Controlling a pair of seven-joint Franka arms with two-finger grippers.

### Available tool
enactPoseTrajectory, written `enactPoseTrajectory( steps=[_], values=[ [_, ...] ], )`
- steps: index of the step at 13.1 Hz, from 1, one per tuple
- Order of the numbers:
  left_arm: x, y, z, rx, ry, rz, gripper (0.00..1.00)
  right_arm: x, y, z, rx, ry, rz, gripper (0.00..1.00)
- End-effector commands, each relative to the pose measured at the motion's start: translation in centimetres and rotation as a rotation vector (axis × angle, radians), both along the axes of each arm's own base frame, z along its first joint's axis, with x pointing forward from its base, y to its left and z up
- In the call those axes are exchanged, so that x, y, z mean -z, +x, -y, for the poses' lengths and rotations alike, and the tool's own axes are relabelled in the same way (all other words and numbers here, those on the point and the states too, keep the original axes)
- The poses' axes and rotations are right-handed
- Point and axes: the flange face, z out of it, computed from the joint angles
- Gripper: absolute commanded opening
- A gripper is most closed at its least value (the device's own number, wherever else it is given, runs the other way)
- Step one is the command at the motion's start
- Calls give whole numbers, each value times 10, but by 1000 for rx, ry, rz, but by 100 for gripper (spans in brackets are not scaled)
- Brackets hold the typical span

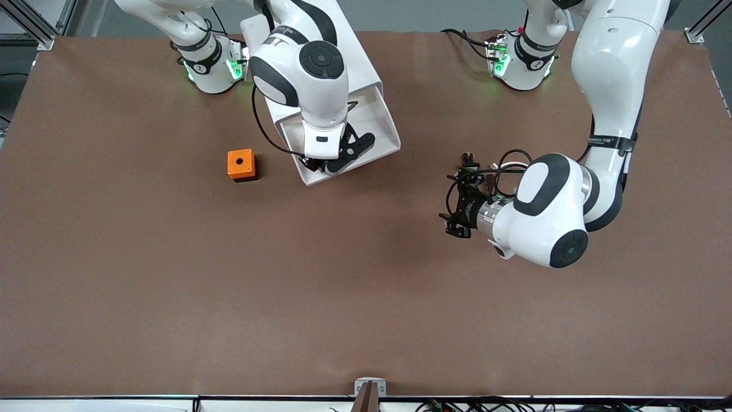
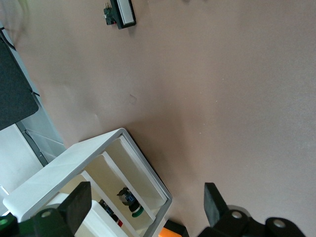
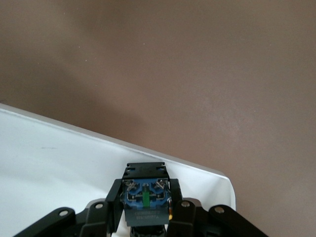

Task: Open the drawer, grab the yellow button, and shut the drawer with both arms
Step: 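Grasp the yellow push button in the drawer with the right gripper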

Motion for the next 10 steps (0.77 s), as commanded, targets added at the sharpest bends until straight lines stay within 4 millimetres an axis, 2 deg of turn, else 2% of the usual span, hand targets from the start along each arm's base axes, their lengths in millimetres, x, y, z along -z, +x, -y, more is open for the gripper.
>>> enactPoseTrajectory(
  steps=[1, 3, 5, 7, 10],
  values=[
    [-20, -5, -3, 66, 0, 59, 100, -8, -4, -2, 3, 7, 15, 10],
    [-21, -4, -4, 88, -14, 71, 100, -30, -3, -8, 36, 36, 33, 6],
    [-24, -8, 0, 130, 32, 104, 99, -56, 9, 1, 92, 24, 9, 6],
    [-26, -13, 7, 175, 76, 131, 99, -76, 42, 37, 184, 20, -2, 6],
    [-29, -16, 17, 199, 66, 145, 99, -86, 97, 106, 328, 39, 20, 6]
  ],
)
